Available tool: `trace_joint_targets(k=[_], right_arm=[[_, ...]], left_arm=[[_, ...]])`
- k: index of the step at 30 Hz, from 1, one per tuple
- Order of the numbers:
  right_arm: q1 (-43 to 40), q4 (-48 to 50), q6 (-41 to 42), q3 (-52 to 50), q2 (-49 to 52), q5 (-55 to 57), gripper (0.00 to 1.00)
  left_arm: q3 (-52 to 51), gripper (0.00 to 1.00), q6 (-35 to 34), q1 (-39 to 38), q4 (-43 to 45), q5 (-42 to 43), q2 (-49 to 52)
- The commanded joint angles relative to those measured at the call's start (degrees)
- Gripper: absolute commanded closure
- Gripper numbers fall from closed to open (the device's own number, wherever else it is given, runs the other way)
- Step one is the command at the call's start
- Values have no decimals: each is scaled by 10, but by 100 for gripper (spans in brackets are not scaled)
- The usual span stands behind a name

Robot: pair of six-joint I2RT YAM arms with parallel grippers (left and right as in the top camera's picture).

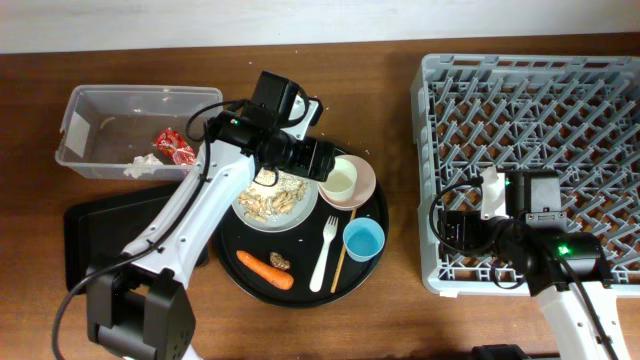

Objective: Sort waste into correct bins and load items into the dishwasher rack

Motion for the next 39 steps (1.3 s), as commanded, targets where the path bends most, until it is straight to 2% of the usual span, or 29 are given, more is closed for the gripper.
trace_joint_targets(k=[1,4,7,8,9,10,11,13,17,23,24,27,28,29,30,31,34,37,39], right_arm=[[-2,0,3,12,-2,7,1],[-2,-1,3,12,-2,7,1],[-2,-2,3,12,-2,7,1],[-2,-2,3,12,-2,7,1],[-2,-2,3,12,-2,7,1],[-2,-2,3,12,-2,7,1],[-2,-2,3,12,-2,7,1],[-2,-2,3,12,-2,7,1],[-2,-2,3,12,-2,7,1],[-2,-2,3,12,-2,7,1],[-3,5,13,12,-2,7,1],[-3,66,55,16,-2,8,1],[-3,94,41,16,-1,-32,2],[-3,129,-31,16,3,-163,2],[-3,144,-65,16,7,-235,2],[-3,164,-124,16,18,-353,2],[-2,203,-176,16,44,-491,2],[-2,236,-176,16,66,-507,2],[-2,278,-178,16,68,-555,2]], left_arm=[[16,1,3,-4,12,-8,3],[13,18,0,-7,12,-7,46],[13,23,-21,-7,12,-6,89],[13,31,-21,-9,12,-5,97],[13,48,-21,-12,12,8,113],[13,69,-21,-15,16,9,118],[13,79,-21,-17,23,9,118],[13,91,-21,-17,34,9,117],[13,100,-21,-17,33,10,117],[54,100,-21,10,-10,15,70],[61,100,-21,24,-17,41,47],[63,100,-20,75,-16,241,3],[62,100,-20,90,-17,330,2],[59,100,-5,101,-18,438,6],[58,100,0,103,-20,482,9],[58,100,1,103,-26,529,15],[58,100,1,93,-36,572,17],[58,100,1,65,-36,571,17],[58,100,1,48,-36,569,17]])
